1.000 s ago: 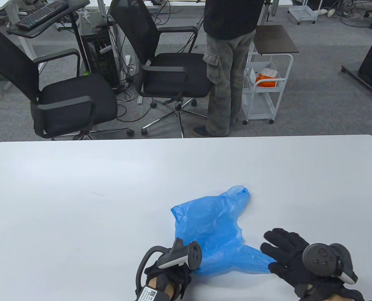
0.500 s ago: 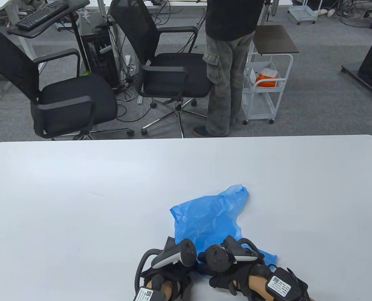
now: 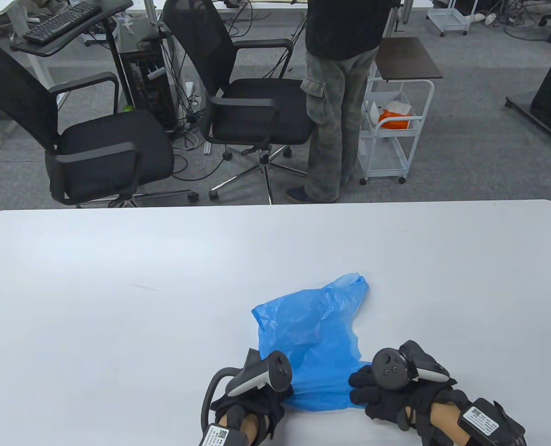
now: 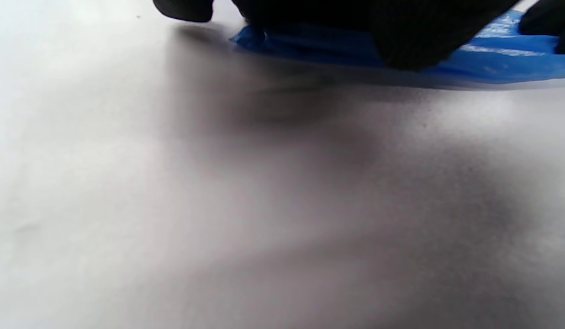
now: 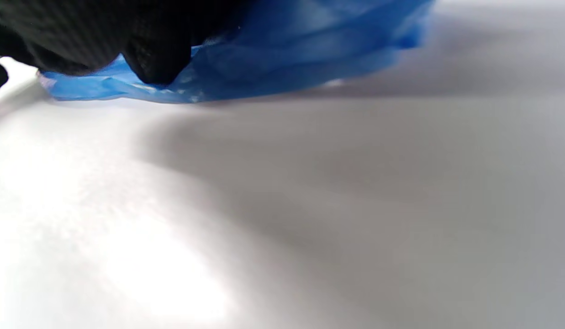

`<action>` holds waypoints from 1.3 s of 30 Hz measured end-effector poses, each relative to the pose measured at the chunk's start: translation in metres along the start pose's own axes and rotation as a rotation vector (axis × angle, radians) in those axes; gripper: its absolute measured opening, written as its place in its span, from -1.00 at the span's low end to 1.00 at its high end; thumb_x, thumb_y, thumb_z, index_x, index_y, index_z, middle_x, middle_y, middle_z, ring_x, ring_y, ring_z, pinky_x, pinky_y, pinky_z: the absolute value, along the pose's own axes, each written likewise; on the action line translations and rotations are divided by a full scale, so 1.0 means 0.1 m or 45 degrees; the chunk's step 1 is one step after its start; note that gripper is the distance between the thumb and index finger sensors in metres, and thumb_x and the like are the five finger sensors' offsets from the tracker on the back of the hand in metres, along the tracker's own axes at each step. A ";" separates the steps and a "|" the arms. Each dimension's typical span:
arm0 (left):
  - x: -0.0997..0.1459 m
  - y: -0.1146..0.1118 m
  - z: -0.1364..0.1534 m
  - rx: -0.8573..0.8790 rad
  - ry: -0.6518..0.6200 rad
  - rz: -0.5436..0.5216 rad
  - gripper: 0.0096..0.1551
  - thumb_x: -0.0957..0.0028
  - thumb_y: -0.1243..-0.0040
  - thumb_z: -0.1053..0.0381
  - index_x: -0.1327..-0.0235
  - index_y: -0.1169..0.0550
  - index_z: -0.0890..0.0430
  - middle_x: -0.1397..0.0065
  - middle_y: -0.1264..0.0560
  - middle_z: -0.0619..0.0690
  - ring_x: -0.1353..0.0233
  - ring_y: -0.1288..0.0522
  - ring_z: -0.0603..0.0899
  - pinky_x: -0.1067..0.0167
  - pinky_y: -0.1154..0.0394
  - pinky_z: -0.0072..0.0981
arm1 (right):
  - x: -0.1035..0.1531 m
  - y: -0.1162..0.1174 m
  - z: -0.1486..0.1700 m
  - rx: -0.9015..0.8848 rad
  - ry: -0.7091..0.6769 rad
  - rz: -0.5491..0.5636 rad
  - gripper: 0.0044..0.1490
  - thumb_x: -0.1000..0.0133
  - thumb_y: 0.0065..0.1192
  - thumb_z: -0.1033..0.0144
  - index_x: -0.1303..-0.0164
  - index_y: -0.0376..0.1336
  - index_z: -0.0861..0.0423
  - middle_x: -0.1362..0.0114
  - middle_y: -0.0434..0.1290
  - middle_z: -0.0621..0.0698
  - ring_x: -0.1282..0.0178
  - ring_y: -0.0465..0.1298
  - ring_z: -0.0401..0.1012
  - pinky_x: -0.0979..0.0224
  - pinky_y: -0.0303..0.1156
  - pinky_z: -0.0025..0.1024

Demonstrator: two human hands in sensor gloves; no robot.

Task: Squeeze plastic bag to expel air

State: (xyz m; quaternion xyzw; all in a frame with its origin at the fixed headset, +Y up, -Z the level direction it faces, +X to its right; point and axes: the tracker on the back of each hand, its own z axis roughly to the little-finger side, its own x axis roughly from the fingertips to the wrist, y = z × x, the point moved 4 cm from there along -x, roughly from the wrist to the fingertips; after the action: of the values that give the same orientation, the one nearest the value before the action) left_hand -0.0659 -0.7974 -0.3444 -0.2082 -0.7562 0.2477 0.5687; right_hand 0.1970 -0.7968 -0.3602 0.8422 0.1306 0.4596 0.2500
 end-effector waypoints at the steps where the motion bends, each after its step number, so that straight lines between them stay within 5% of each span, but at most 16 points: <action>1: 0.00 0.00 0.00 0.002 0.001 0.002 -0.33 0.15 -0.14 -0.12 -0.31 -0.27 -0.28 -0.53 -0.06 -0.27 -0.59 -0.01 0.01 -0.52 -0.11 0.13 | 0.05 0.00 0.08 -0.007 0.021 0.005 -0.35 0.08 0.16 -0.15 -0.29 0.21 -0.42 -0.66 0.03 -0.41 -0.74 -0.04 -0.36 -0.74 -0.09 -0.06; 8: 0.00 0.00 0.01 0.009 0.010 0.001 -0.33 0.14 -0.13 -0.12 -0.31 -0.27 -0.29 -0.53 -0.06 -0.27 -0.59 -0.01 0.01 -0.52 -0.10 0.14 | 0.31 0.01 0.46 -0.079 0.105 0.040 -0.37 0.08 0.16 -0.15 -0.26 0.24 -0.40 -0.64 0.07 -0.47 -0.73 -0.01 -0.43 -0.73 -0.06 -0.07; 14: 0.02 0.03 -0.01 -0.018 -0.010 0.010 -0.33 0.14 -0.12 -0.12 -0.32 -0.28 -0.26 -0.54 -0.07 -0.24 -0.61 -0.01 0.04 -0.53 -0.08 0.15 | 0.34 0.01 0.49 -0.110 0.123 0.050 -0.37 0.08 0.15 -0.17 -0.26 0.25 -0.39 -0.63 0.07 -0.46 -0.73 -0.01 -0.42 -0.73 -0.07 -0.09; 20: 0.21 0.56 -0.01 -0.146 0.032 -0.340 -0.38 0.13 -0.12 -0.11 -0.30 -0.39 -0.24 -0.55 -0.20 -0.24 -0.64 -0.18 0.06 -0.56 -0.15 0.10 | 0.34 0.02 0.49 -0.119 0.121 0.047 -0.37 0.08 0.15 -0.17 -0.26 0.24 -0.38 -0.63 0.07 -0.45 -0.72 -0.02 -0.41 -0.73 -0.09 -0.09; 24: -0.05 0.55 0.02 -0.308 0.129 -0.238 -0.32 0.13 -0.08 -0.10 -0.34 -0.26 -0.30 -0.58 -0.03 -0.31 -0.68 0.01 0.04 -0.59 -0.08 0.11 | 0.31 0.00 0.47 -0.094 0.136 0.015 -0.38 0.08 0.15 -0.17 -0.25 0.24 -0.38 -0.63 0.07 -0.44 -0.72 -0.02 -0.40 -0.72 -0.07 -0.07; 29: -0.32 0.24 0.26 -0.155 0.152 -0.016 -0.27 0.12 -0.05 -0.09 -0.34 -0.09 -0.32 -0.57 0.06 -0.28 -0.66 0.07 0.05 -0.57 -0.06 0.12 | 0.30 -0.02 0.46 -0.076 0.167 -0.035 -0.37 0.07 0.14 -0.17 -0.26 0.23 -0.38 -0.63 0.05 -0.44 -0.72 -0.04 -0.40 -0.72 -0.06 -0.06; 31: -0.31 0.26 0.30 -0.004 0.122 -0.056 -0.30 0.12 -0.07 -0.06 -0.34 -0.17 -0.30 -0.57 0.01 -0.27 -0.66 0.06 0.05 -0.57 -0.04 0.14 | 0.27 -0.07 0.46 -0.067 0.215 -0.136 -0.36 0.07 0.14 -0.18 -0.28 0.24 -0.36 -0.64 0.04 -0.43 -0.72 -0.04 -0.38 -0.71 -0.03 -0.04; 32: -0.31 0.25 0.31 0.006 0.115 -0.048 -0.31 0.12 -0.07 -0.06 -0.34 -0.19 -0.29 -0.56 -0.01 -0.28 -0.66 0.06 0.05 -0.57 -0.05 0.14 | 0.24 -0.14 0.40 -0.061 0.231 -0.191 -0.34 0.06 0.15 -0.17 -0.29 0.26 -0.29 -0.65 0.06 -0.37 -0.73 -0.02 -0.32 -0.70 -0.02 -0.01; 34: -0.31 0.25 0.33 0.014 0.111 -0.046 -0.31 0.12 -0.07 -0.07 -0.33 -0.18 -0.30 -0.56 0.01 -0.29 -0.65 0.07 0.04 -0.56 -0.06 0.13 | 0.20 -0.37 0.21 -0.001 0.181 -0.084 -0.33 0.08 0.17 -0.16 -0.27 0.30 -0.23 -0.62 0.22 -0.22 -0.70 0.15 -0.17 -0.66 0.07 0.01; 37: -0.32 0.24 0.34 0.078 0.104 -0.039 -0.31 0.12 -0.07 -0.06 -0.33 -0.19 -0.30 -0.56 0.01 -0.29 -0.64 0.09 0.04 -0.56 -0.04 0.13 | 0.08 -0.76 -0.28 -0.002 -0.023 0.149 -0.30 0.09 0.17 -0.18 -0.31 0.26 -0.28 -0.65 0.16 -0.26 -0.73 0.11 -0.18 -0.67 0.05 0.01; 39: -0.32 0.24 0.35 0.080 0.100 -0.049 -0.32 0.12 -0.07 -0.07 -0.33 -0.20 -0.30 -0.55 0.00 -0.30 -0.64 0.08 0.03 -0.56 -0.04 0.12 | -0.11 -0.87 -0.60 0.087 -0.074 0.176 -0.27 0.10 0.17 -0.19 -0.35 0.18 -0.34 -0.69 0.05 -0.29 -0.76 0.01 -0.19 -0.70 -0.02 0.02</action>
State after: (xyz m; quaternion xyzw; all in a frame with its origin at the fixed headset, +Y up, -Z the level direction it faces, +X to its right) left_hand -0.0905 -0.8026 -0.3911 -0.1852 -0.7290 0.2520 0.6090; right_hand 0.1415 -0.7106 -0.3877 0.8701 0.0803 0.4465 0.1925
